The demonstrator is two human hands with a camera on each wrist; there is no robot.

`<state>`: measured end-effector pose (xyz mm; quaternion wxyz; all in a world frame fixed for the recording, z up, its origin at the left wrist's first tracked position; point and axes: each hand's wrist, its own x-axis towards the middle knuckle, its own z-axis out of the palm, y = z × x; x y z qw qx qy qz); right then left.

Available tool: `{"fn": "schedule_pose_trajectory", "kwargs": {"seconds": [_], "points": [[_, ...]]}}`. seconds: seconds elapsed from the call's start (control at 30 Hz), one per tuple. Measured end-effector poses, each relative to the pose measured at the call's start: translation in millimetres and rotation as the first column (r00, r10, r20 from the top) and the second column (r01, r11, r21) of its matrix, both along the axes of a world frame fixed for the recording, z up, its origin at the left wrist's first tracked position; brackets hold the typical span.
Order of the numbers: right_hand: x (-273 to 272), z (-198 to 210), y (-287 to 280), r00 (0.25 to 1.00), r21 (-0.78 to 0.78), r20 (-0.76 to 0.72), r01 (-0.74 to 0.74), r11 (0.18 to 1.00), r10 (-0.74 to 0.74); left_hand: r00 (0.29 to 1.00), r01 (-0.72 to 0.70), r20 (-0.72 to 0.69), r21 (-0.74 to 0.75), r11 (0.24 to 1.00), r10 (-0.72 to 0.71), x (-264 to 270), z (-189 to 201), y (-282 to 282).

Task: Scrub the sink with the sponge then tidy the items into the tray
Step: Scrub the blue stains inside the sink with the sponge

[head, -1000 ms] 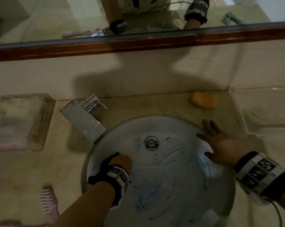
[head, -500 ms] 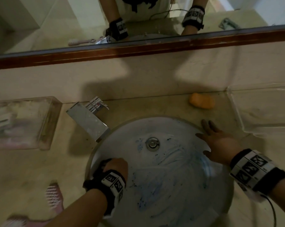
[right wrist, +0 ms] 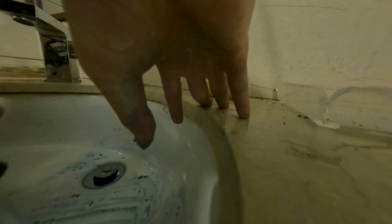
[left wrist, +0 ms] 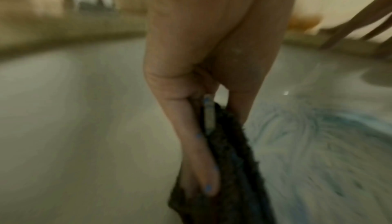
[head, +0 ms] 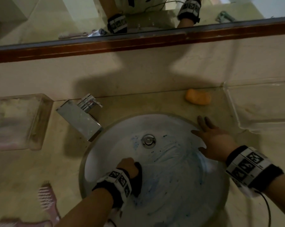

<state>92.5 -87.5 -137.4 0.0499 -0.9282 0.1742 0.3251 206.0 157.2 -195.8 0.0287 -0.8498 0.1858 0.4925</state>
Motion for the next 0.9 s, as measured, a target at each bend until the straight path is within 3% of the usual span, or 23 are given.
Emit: {"fn": "schedule_pose_trajectory", "kwargs": {"seconds": [0.1,0.23,0.37,0.5,0.6,0.77,0.9], "points": [[-0.1,0.1,-0.2,1.000,-0.011,-0.004,-0.004,1.000,0.004,0.992,0.024,0.125,-0.011,1.000,-0.023,21.2,13.4,2.7],[1.1,-1.4,0.9,1.000,-0.017,-0.002,-0.003,1.000,0.003,0.961,0.049,0.267,0.084,0.995,-0.070,35.1,8.4,15.4],[-0.7,-1.4,0.5,1.000,-0.025,0.007,-0.008,1.000,0.008,0.978,0.057,0.190,0.137,0.989,-0.083,11.6,-11.6,19.9],[0.3,-2.6,0.9,1.000,-0.034,0.003,-0.016,0.999,0.016,0.985,-0.087,0.143,-0.044,0.995,0.092,-1.4,-23.5,-1.8],[0.8,-3.4,1.5,1.000,-0.037,-0.003,-0.018,0.999,0.018,0.986,-0.118,0.098,-0.142,0.983,0.133,-5.9,-20.5,-18.2],[0.1,0.4,-1.8,1.000,-0.021,0.017,-0.025,0.999,0.026,0.991,0.063,0.126,-0.107,0.992,-0.049,3.6,-2.5,-10.1],[-0.4,-0.6,0.5,1.000,-0.022,0.020,-0.019,1.000,0.019,0.955,0.272,0.097,0.082,0.959,-0.279,10.7,20.5,13.1]]}}
